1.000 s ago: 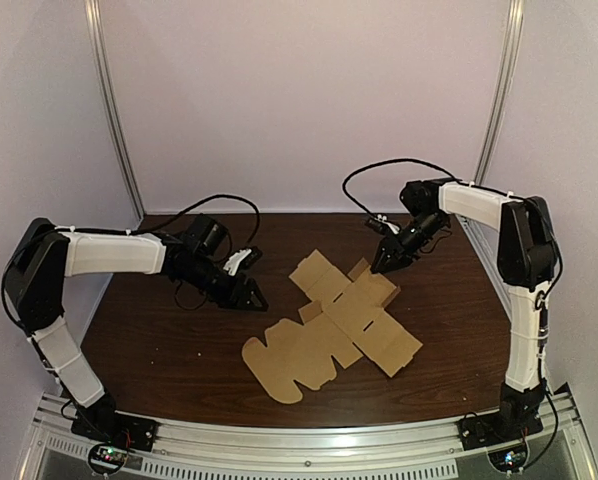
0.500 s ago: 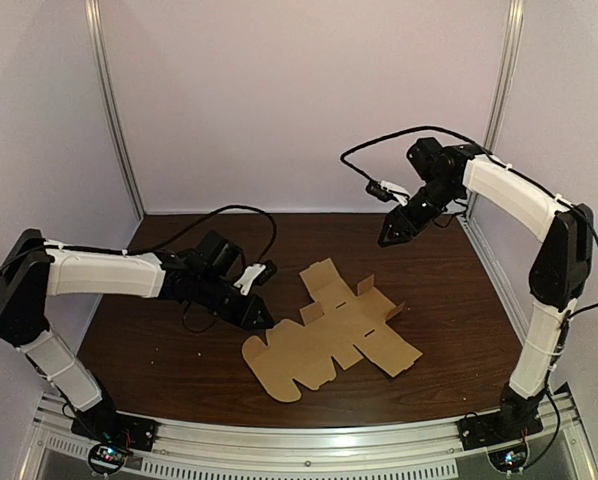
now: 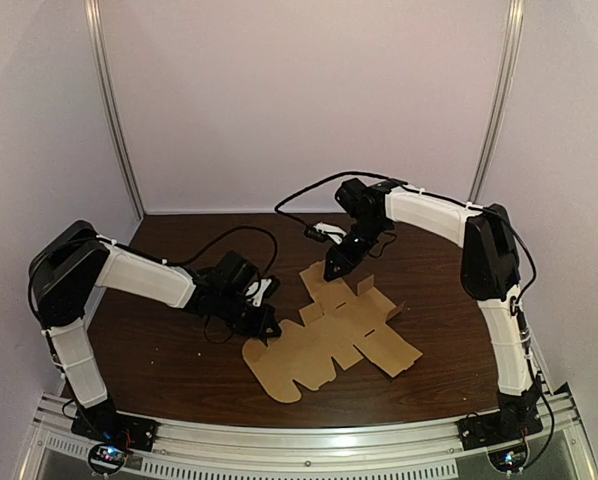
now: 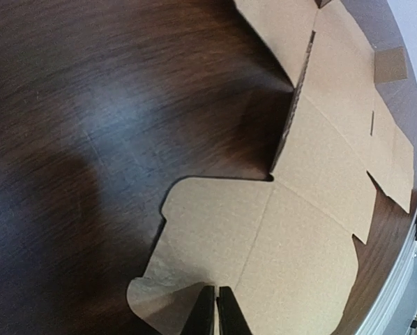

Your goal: Fold the paper box

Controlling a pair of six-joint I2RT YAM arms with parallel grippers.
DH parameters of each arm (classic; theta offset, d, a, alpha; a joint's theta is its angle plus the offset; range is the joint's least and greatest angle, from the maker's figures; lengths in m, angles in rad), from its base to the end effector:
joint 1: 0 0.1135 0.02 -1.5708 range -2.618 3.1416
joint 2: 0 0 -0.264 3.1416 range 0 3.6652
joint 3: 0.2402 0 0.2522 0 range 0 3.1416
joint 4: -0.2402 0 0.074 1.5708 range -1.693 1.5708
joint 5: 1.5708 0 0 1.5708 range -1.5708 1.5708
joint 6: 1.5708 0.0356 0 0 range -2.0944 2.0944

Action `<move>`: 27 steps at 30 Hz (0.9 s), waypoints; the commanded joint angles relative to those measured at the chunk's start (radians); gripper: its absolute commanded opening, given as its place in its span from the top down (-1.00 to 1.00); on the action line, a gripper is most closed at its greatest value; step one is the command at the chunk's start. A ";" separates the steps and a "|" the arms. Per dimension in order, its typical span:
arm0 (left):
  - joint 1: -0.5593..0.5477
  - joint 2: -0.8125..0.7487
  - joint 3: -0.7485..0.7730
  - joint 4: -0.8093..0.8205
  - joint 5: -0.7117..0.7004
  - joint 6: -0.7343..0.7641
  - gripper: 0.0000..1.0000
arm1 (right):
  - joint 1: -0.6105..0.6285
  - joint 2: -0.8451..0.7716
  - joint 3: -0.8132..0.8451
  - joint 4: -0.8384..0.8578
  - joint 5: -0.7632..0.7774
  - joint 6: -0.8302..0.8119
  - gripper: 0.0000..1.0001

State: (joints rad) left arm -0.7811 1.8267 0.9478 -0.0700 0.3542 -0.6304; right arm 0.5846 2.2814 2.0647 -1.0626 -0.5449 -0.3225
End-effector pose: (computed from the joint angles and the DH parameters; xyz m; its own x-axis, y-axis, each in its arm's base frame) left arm 0.2412 -0.2565 0.1313 -0.9401 0.1535 -0.3044 0.3091 0.7604 -0.5711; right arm 0.3854 0.2772 0.2195 -0.5686 -0.7013 -0.4299 -0.8186 0.4309 0.3798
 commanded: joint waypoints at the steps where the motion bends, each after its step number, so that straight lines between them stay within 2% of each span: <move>1: -0.004 0.053 -0.019 0.052 -0.048 -0.044 0.89 | 0.024 0.035 0.041 0.044 -0.038 0.051 0.49; 10: -0.005 0.079 -0.029 0.036 -0.091 -0.053 0.96 | 0.071 0.082 0.027 0.042 -0.093 0.055 0.46; 20: -0.006 0.095 -0.041 0.063 -0.097 -0.071 1.00 | 0.086 0.018 -0.084 0.041 -0.130 0.031 0.50; 27: -0.006 0.107 -0.045 0.064 -0.088 -0.074 1.00 | 0.086 0.030 -0.055 0.093 -0.125 0.076 0.60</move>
State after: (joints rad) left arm -0.7830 1.8793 0.9367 0.0380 0.3107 -0.6979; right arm 0.6662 2.3501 1.9835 -1.0054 -0.6582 -0.2760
